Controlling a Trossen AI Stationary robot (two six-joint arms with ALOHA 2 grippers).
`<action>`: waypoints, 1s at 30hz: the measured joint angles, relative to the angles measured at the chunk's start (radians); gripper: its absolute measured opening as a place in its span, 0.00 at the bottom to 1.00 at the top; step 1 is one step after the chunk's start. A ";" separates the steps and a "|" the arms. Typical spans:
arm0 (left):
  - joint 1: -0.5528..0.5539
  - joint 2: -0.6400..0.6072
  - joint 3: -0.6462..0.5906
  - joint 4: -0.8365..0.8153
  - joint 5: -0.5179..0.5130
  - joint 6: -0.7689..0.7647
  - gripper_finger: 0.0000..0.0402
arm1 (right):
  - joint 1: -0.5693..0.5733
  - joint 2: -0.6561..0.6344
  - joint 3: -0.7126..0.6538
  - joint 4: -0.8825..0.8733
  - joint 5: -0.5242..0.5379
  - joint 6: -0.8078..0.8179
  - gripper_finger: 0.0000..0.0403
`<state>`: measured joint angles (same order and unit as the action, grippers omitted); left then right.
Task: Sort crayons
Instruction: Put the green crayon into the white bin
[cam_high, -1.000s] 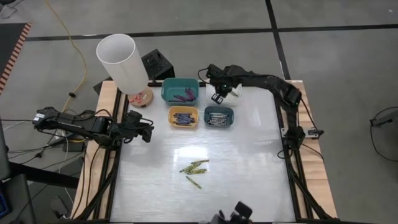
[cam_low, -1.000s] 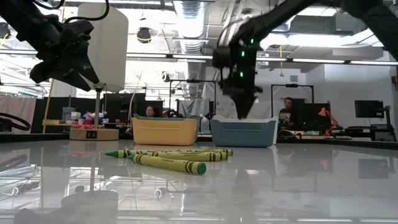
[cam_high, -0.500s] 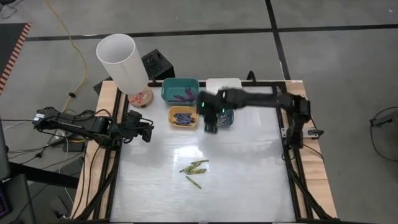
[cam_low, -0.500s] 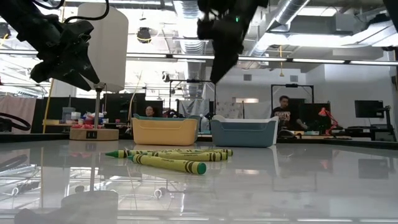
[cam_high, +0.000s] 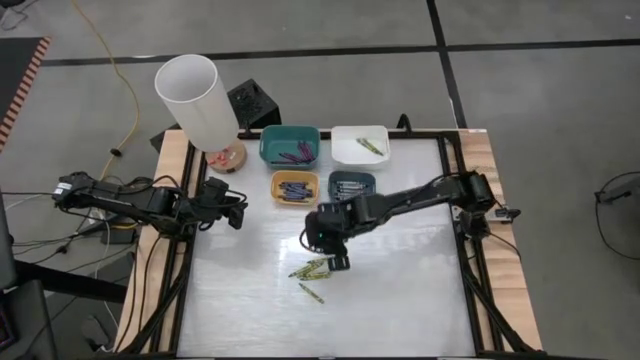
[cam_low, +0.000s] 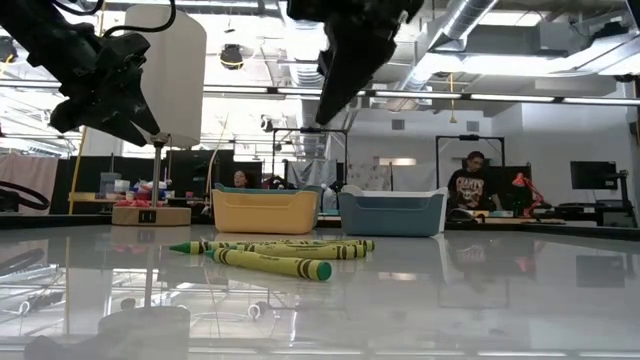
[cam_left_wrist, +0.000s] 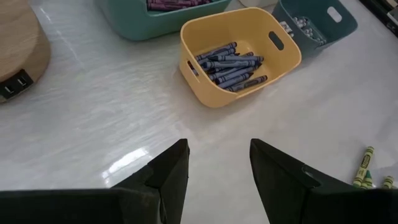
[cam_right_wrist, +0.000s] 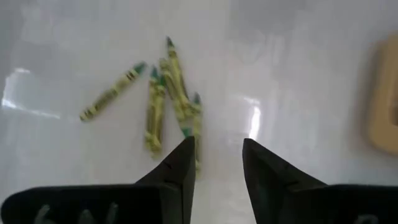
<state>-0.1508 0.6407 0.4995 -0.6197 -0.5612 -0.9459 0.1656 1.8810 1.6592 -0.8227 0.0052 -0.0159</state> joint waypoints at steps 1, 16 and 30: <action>0.000 0.000 0.000 0.000 0.000 0.000 0.40 | 0.010 0.014 0.000 0.012 0.000 0.013 0.32; 0.000 0.001 0.000 -0.004 0.025 0.003 0.40 | 0.041 0.226 0.000 -0.037 -0.007 0.042 0.32; 0.000 0.000 0.000 -0.010 0.029 0.004 0.40 | 0.036 0.294 0.004 -0.026 0.035 0.087 0.19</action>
<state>-0.1507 0.6411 0.4999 -0.6294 -0.5323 -0.9415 0.2016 2.1750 1.6630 -0.8486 0.0399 0.0706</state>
